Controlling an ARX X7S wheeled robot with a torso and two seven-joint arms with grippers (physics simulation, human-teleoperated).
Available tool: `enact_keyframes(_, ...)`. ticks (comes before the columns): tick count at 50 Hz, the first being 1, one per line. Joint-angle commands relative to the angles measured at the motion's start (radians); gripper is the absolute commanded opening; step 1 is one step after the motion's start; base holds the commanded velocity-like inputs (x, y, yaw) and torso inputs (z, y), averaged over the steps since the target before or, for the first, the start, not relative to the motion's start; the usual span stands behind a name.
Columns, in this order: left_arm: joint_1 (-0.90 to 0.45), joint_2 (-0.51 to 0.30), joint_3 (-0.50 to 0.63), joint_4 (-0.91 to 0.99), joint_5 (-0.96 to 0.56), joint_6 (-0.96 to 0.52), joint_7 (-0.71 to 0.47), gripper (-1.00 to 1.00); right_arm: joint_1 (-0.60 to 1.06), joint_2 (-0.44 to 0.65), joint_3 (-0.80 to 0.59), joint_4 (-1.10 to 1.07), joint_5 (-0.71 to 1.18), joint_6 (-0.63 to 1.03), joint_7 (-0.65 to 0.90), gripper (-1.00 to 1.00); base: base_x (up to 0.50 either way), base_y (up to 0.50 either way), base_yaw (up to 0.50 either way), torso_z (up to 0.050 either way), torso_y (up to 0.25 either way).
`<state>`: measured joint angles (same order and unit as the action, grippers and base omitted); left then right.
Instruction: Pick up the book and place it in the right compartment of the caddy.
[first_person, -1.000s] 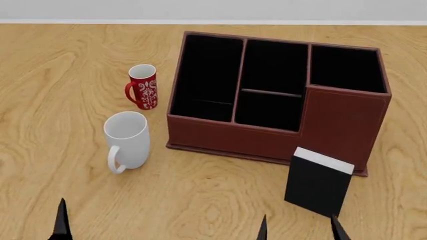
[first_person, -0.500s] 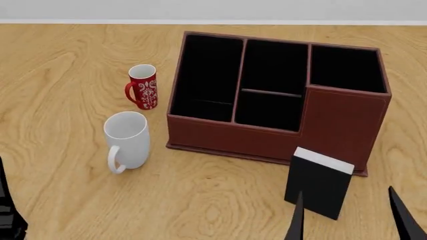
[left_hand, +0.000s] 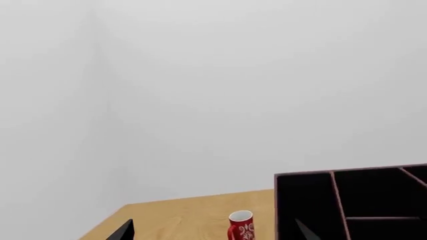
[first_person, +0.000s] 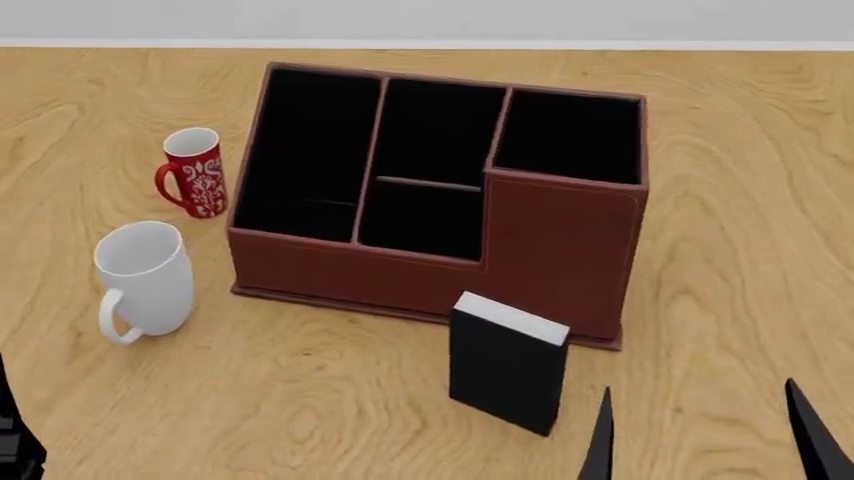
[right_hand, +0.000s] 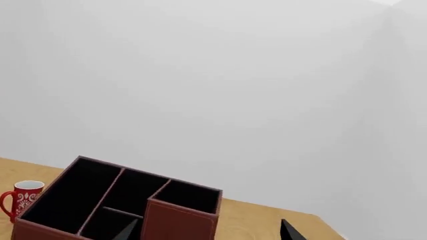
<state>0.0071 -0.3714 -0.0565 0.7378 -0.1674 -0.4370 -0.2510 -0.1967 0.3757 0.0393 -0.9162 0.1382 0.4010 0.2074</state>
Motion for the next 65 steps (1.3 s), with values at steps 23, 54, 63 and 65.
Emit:
enact_keyframes(23,-0.008,-0.005,0.000,0.006,-0.004,-0.036,-0.026,1.00,-0.011,-0.001,0.000,0.004,0.011,-0.004,0.024,1.00,0.00,-0.35,0.00,0.000,0.000)
enact_keyframes(54,0.000,-0.016,-0.003,0.004,-0.016,-0.042,-0.031,1.00,-0.003,-0.005,0.006,0.000,0.049,0.007,0.041,1.00,0.34,0.00,0.00,0.000,0.000)
enact_keyframes(63,0.003,-0.020,-0.007,0.009,-0.021,-0.047,-0.033,1.00,-0.006,-0.003,0.001,-0.002,0.051,0.007,0.046,1.00,0.50,0.00,0.00,0.000,0.002)
enact_keyframes(65,0.003,-0.021,-0.008,0.009,-0.021,-0.049,-0.034,1.00,-0.006,-0.002,0.001,-0.001,0.052,0.006,0.046,1.00,0.50,0.00,0.00,0.000,0.000)
